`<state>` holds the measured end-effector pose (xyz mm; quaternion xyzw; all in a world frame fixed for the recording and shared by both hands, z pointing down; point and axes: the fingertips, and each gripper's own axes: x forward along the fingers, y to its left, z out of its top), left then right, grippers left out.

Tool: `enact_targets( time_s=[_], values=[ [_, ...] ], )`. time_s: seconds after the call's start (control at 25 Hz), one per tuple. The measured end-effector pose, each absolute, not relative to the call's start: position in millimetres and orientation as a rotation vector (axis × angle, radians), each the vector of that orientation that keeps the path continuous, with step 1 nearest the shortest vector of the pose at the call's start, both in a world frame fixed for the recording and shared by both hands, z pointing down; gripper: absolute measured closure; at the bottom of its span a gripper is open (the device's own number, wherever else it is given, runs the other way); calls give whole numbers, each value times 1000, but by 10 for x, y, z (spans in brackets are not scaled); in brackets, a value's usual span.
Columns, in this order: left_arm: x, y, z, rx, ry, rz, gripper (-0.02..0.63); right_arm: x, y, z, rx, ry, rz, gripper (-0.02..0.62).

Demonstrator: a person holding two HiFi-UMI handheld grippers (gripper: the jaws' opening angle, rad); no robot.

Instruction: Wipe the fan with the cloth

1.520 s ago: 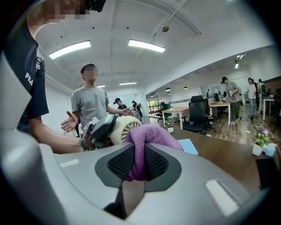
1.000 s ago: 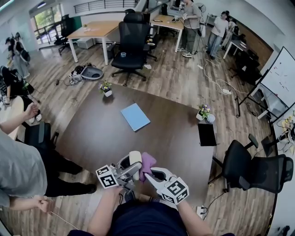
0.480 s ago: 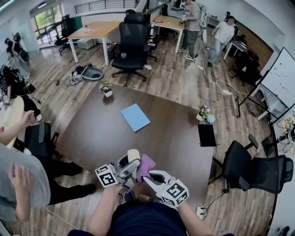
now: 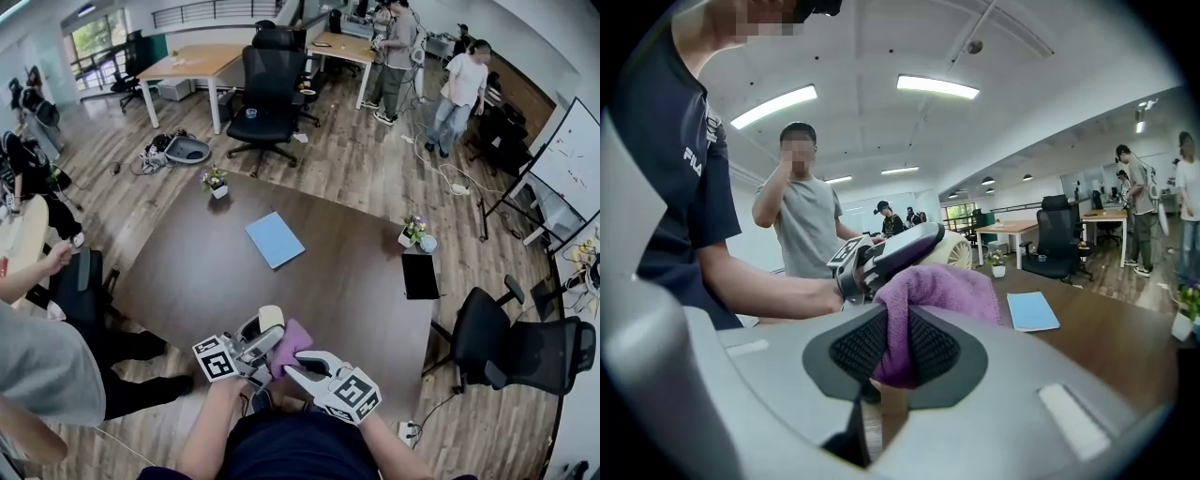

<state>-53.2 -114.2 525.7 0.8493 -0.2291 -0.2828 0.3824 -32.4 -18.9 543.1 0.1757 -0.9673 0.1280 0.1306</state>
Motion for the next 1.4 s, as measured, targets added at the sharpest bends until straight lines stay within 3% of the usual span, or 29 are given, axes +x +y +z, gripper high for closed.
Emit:
enact_targets(
  time_s=[0.68,1.4],
  values=[
    [-448,-944,5122,2183,-452,-765,230,-174,-357,5573,599,-2780,459,532],
    [-133,-616,4999,2401,-282,-587,229,18,-613,5479,748,-2770,477,532]
  ],
)
